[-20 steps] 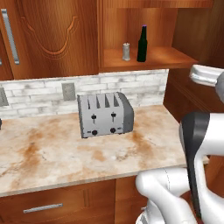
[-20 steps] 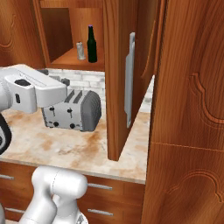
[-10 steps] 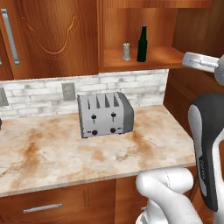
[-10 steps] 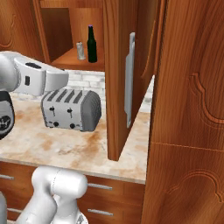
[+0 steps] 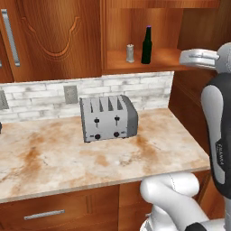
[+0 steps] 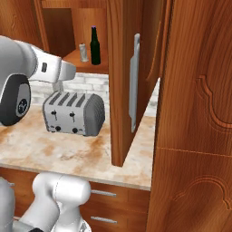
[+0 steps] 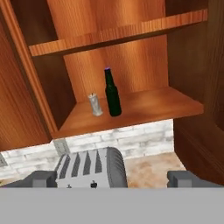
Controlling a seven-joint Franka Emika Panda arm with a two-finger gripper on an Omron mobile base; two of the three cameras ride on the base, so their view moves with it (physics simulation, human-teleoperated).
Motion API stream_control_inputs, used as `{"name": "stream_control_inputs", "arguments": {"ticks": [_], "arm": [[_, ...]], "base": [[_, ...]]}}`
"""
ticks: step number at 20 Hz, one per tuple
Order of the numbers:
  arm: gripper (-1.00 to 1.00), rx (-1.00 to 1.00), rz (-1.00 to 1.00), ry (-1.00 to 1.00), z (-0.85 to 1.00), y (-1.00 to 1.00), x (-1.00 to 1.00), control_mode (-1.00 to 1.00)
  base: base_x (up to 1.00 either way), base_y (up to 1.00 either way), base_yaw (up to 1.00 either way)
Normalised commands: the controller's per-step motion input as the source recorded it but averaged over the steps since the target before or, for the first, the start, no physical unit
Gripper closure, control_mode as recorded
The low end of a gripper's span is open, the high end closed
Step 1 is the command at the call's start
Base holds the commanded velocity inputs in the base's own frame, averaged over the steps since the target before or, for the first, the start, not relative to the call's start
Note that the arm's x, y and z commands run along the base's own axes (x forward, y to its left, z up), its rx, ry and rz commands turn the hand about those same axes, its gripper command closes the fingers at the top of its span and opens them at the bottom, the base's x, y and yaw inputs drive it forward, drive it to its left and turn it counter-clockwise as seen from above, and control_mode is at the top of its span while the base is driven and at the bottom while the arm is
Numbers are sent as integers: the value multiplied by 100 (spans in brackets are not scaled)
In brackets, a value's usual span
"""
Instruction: Get the candle and the beer from the cabinet and move them to the dining counter.
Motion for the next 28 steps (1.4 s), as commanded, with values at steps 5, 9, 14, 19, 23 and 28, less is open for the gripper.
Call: {"name": "stream_control_inputs", "arguments": {"ticks": [5, 9, 14, 19, 23, 28], "arm": [[-100, 0, 9, 12, -1, 26, 31, -100], [-100, 0, 1, 2, 0, 5, 34, -100], [-100, -3, 0, -6, 0, -2, 28, -100], [-100, -13, 0, -14, -3, -2, 27, -100], [-100, -15, -2, -10, -7, -4, 24, -100], [-100, -2, -3, 0, 0, -15, 42, -100]], "base": [[0, 0, 0], [0, 0, 0], [0, 0, 0], [0, 0, 0], [0, 0, 0], [0, 0, 0]]}}
